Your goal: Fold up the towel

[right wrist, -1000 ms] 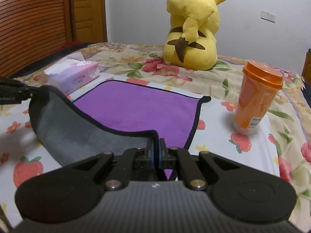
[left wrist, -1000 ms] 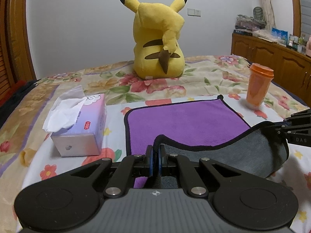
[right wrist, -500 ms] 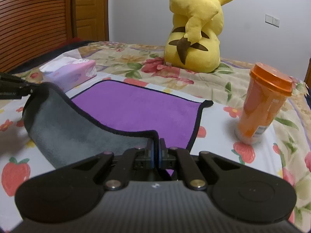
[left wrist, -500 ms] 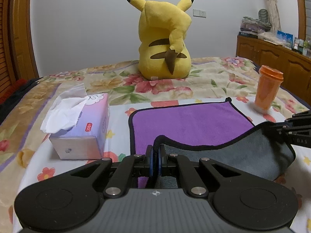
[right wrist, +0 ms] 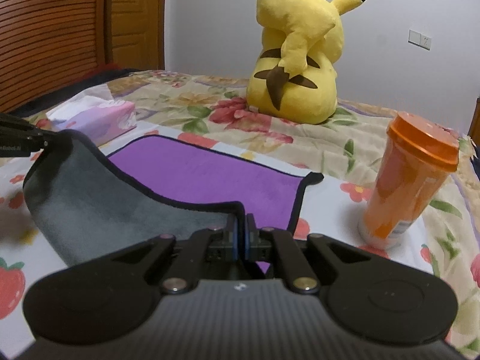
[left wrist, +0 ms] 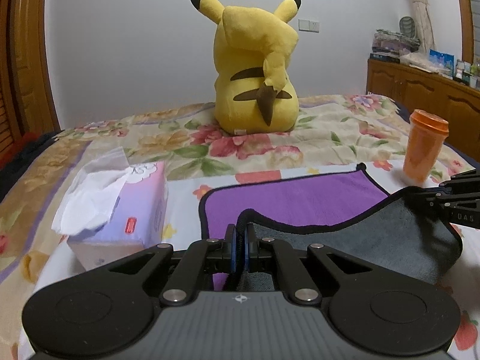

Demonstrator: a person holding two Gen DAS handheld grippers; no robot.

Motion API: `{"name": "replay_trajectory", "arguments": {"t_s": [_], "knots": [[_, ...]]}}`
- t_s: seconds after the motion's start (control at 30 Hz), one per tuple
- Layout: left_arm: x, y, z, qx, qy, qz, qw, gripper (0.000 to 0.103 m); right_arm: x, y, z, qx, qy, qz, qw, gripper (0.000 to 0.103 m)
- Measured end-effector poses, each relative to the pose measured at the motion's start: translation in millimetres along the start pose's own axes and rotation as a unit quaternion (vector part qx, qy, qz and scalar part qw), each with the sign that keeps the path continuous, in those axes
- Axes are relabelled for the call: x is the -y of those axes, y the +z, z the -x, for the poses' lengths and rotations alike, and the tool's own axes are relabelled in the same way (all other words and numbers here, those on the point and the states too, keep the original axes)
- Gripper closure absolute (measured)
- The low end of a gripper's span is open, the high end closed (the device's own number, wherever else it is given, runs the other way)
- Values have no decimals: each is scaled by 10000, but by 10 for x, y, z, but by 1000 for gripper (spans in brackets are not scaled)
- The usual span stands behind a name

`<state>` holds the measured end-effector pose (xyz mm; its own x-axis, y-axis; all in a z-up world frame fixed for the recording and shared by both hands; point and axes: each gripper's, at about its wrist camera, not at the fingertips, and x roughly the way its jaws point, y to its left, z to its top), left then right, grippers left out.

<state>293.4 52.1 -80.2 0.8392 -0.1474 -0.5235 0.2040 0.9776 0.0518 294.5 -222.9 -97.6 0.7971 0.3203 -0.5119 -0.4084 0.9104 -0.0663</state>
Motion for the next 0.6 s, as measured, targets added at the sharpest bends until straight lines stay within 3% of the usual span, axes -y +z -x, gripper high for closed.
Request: {"name": "replay_trajectory", "arguments": {"t_s": [0.6], "knots": [[-101,310,-324,277,157,49,9995,95,153,171,-294,318,-140,-169,9993,98]]}}
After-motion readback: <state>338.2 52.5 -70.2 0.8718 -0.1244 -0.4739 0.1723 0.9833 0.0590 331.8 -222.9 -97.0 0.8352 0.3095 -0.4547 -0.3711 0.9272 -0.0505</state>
